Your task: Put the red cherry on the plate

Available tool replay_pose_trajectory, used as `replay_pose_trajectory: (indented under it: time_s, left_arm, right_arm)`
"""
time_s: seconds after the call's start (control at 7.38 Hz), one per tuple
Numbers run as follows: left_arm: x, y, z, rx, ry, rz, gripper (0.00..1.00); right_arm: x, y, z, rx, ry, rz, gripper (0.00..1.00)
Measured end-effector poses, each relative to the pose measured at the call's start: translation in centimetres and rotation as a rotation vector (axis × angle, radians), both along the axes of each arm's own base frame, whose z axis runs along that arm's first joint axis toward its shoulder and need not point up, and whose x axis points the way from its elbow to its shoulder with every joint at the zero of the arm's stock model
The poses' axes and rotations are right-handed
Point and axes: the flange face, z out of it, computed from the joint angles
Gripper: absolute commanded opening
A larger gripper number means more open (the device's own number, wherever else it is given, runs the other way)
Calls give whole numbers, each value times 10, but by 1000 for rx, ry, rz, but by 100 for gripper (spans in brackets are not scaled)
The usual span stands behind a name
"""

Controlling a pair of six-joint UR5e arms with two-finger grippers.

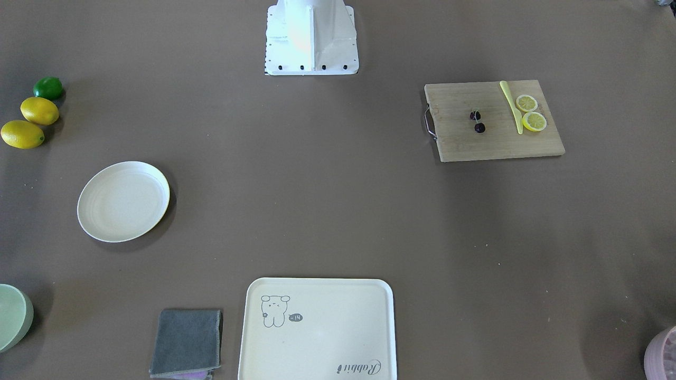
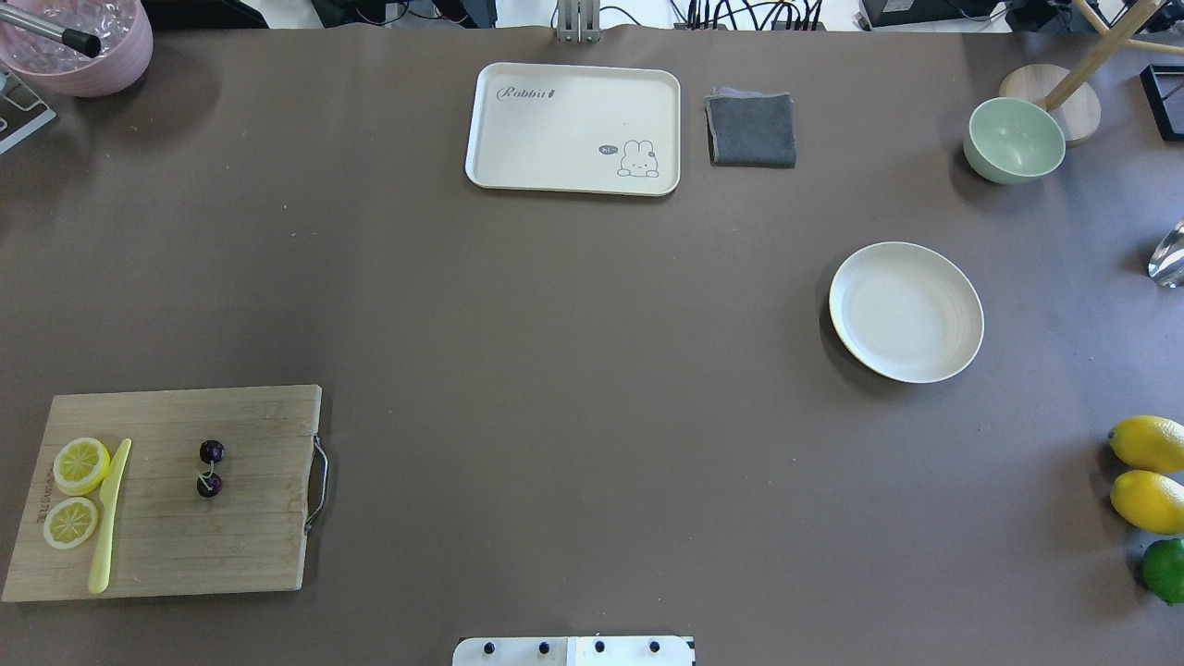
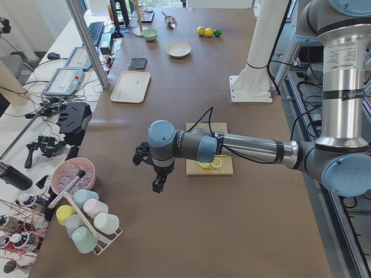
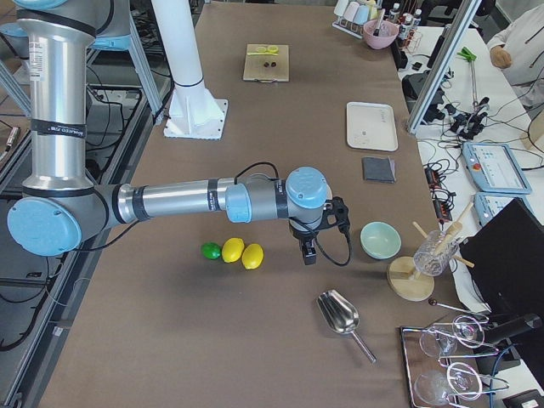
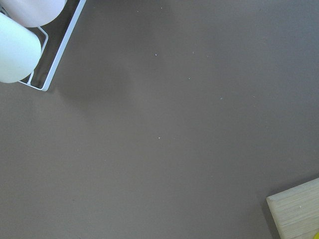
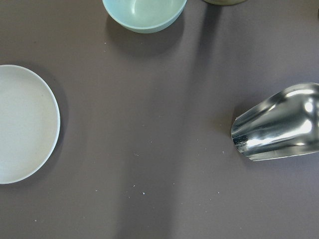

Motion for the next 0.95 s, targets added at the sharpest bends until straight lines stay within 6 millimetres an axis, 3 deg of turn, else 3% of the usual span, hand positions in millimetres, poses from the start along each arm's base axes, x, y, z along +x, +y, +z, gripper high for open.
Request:
replay_pose_trajectory:
  time_s: [0.14,0.41,0.68,0.95]
  left_arm:
    - [0,0,0,-1,0,0,98]
    - [0,0,1,-3,0,0,98]
    - [1,0,0,-1,0,0,98]
    - [1,-1,-3,0,0,-6,98]
  right_arm:
    - [-12,-2,-1,-3,-1,-20,100]
    - [-56,-12,-13,-30,-3,-43,100]
    - [-126,-19,-22,-65,-6,14,97]
    - [-198,-29,-12,-94,-24,81,94]
